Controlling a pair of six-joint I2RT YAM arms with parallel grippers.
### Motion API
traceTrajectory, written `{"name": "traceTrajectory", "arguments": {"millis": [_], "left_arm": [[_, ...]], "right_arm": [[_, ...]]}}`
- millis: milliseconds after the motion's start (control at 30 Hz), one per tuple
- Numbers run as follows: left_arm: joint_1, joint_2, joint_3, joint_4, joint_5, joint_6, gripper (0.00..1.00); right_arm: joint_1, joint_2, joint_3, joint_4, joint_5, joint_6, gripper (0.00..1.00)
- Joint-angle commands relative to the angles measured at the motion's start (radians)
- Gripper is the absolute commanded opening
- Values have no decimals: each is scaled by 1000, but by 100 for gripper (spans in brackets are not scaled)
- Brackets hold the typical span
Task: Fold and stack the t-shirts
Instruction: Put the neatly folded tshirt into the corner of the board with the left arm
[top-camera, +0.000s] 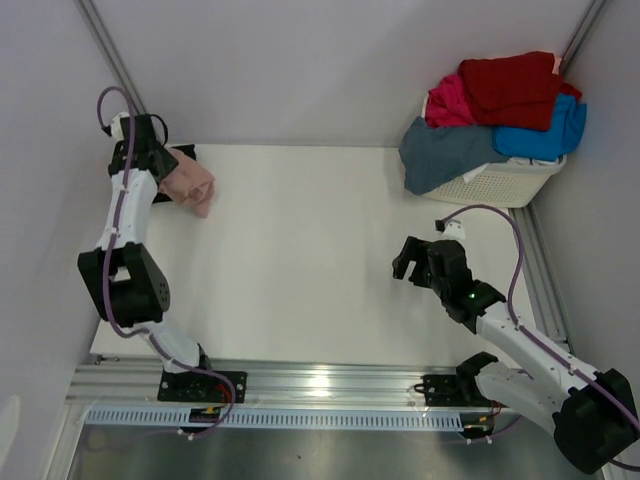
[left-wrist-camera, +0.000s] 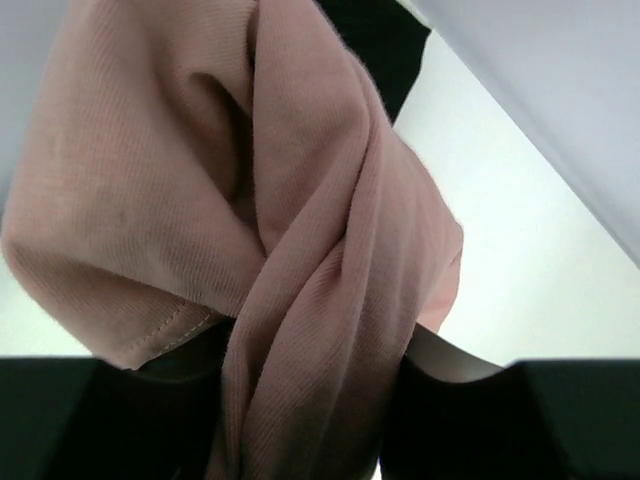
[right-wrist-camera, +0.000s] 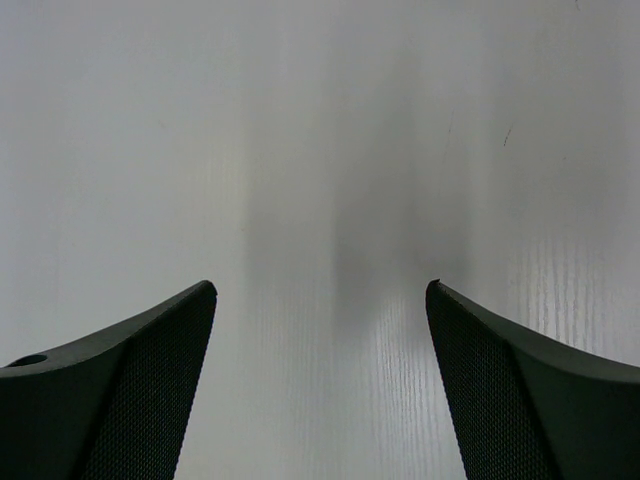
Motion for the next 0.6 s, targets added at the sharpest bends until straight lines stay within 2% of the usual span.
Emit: {"name": "traceTrajectory", "arguments": {"millis": [0,133,333,567], "left_arm": [[14,127,233,44,29,13,1],[40,276,488,-5,74,5,0],[85,514,780,-110,77,-27,0],[119,624,788,-35,143,-76,1]], "right_arm": [[-1,-26,-11,-36,12,24,89],[7,-44,-20,-87,27,54,90],[30,-60,-14,-157,53,96,90],[97,-64,31,-232,107,140,93]]}}
